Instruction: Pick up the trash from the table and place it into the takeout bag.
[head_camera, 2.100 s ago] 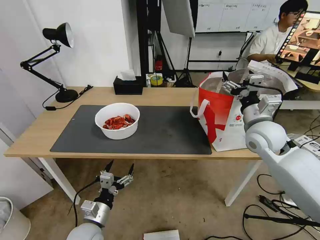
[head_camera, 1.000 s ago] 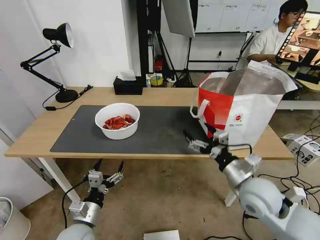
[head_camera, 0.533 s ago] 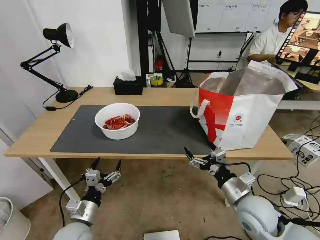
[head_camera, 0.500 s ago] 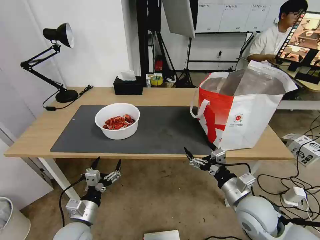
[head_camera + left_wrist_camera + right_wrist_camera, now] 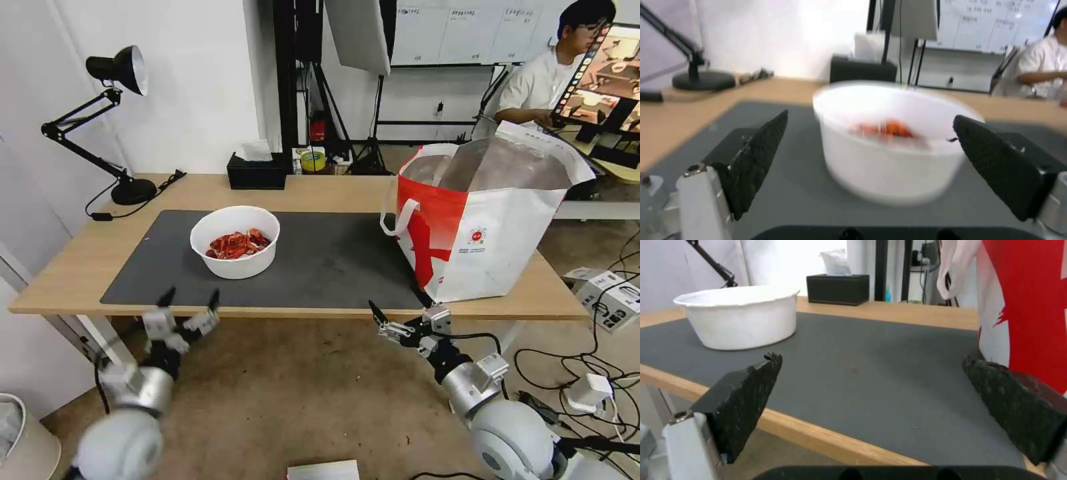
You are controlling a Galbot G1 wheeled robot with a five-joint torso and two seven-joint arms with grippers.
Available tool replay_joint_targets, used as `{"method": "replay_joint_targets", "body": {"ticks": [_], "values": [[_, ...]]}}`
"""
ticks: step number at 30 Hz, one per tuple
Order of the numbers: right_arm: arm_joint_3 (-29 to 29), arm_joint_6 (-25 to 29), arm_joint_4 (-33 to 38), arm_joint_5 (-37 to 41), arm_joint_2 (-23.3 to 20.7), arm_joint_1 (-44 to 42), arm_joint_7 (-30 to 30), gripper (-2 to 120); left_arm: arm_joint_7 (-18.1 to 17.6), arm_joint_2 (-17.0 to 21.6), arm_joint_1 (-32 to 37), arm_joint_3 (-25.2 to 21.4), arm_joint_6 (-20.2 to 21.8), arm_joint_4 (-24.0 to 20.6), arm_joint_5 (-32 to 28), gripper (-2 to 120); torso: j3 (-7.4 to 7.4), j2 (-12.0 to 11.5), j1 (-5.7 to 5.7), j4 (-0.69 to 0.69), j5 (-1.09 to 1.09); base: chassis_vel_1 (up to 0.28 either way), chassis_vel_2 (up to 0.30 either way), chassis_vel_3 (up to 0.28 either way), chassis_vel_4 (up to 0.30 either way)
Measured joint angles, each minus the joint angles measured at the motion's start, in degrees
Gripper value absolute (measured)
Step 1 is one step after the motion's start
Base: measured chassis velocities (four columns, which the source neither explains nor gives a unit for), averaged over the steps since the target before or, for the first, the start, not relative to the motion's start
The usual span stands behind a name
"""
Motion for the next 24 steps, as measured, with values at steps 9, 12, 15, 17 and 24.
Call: {"method": "replay_joint_targets", "body": {"ticks": [9,12,15,17,24], "values": [[-0.94,0.19,-1.0,-0.23,0.17,0.81,-0.11,100,-5.88,16.35,-12.77,0.33,9.01,0.71,-21.27,100,0.0,-0.01,0.0,0.01,0.01,0.0,0.0,0.0,0.0],[-1.05,0.33,-1.47,-0.31,0.28,0.95,-0.27,100,-6.83,21.57,-20.63,3.64,13.22,3.61,-30.49,100,0.0,-0.01,0.0,0.0,0.0,0.0,0.0,0.0,0.0],[-1.09,0.35,-1.54,-0.36,0.49,1.11,-0.28,100,-7.02,23.42,-25.62,6.83,16.98,5.52,-35.01,100,0.01,-0.01,0.0,-0.01,0.0,0.0,0.0,0.0,0.0],[-1.25,0.35,-1.58,-0.37,0.55,1.32,-0.28,100,-7.12,23.85,-27.24,7.89,18.64,6.27,-36.57,100,0.0,-0.01,0.01,-0.01,0.0,0.0,0.0,0.0,0.0],[-1.51,0.49,-1.77,-1.04,1.2,0.55,-0.41,100,-7.49,24.65,-38.19,17.47,29.45,14.32,-42.12,100,0.01,-0.01,0.0,0.0,0.0,0.0,0.0,0.0,0.0]]}}
